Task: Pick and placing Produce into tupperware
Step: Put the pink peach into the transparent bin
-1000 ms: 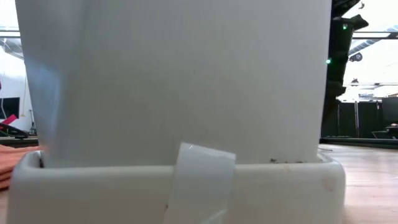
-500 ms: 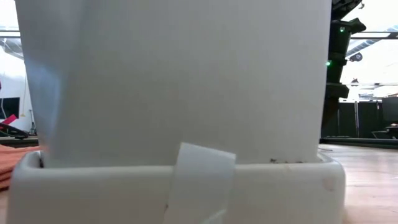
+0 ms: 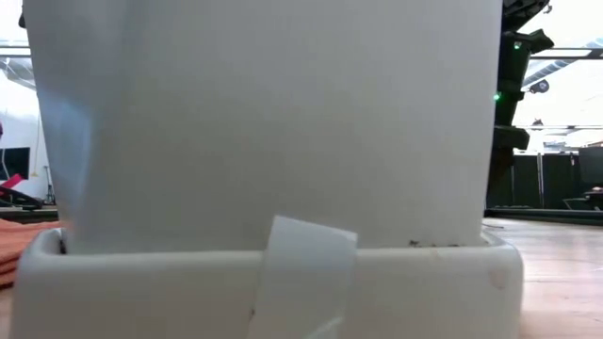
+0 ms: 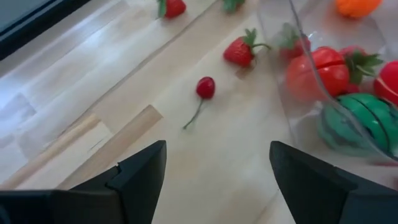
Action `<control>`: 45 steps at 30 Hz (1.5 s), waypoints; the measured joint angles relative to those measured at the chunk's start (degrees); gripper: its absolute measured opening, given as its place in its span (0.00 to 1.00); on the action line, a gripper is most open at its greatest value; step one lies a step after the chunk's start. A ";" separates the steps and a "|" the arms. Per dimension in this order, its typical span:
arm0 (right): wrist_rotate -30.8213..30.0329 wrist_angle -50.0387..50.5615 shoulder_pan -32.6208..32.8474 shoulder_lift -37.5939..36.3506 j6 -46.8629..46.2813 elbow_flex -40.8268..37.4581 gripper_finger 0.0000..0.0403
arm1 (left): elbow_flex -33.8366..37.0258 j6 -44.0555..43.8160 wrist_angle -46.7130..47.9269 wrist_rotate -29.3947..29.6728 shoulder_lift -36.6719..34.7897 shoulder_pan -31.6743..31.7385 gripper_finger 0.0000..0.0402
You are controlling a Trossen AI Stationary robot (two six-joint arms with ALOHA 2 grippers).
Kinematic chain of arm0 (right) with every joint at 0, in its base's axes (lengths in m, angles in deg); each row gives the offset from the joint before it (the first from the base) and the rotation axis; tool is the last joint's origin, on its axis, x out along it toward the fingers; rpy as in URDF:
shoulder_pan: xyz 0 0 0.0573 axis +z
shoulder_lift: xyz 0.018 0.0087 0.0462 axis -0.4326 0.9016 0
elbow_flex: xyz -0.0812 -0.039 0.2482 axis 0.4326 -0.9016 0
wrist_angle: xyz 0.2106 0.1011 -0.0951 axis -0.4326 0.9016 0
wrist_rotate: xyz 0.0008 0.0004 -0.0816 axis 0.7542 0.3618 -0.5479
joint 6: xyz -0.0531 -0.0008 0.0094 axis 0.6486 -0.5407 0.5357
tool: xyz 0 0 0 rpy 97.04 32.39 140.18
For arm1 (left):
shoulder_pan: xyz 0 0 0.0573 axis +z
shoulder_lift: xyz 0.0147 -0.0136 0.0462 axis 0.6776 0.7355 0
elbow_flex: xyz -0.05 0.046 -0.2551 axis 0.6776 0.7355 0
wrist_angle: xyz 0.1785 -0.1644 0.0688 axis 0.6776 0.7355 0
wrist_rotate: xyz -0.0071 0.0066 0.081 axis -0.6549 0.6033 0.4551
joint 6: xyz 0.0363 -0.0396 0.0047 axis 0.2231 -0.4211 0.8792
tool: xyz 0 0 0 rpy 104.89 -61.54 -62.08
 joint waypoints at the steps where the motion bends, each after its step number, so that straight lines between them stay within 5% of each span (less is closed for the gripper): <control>1: 0.00 -1.33 0.00 0.00 0.09 -0.45 0.81 | 0.10 0.79 -0.44 -0.18 0.00 0.65 0.68; 19: -0.06 -9.81 0.00 0.02 -3.08 -6.30 0.81 | 0.08 11.70 -4.28 -7.87 -0.13 11.68 0.68; 38: 0.71 -13.67 -2.81 0.07 -11.19 -7.86 0.81 | 0.08 11.49 -4.28 -10.82 -0.08 12.73 0.68; 45: 6.86 -13.63 -5.75 0.07 -20.93 -7.86 0.67 | 0.08 11.33 -4.28 -12.20 0.42 12.73 0.68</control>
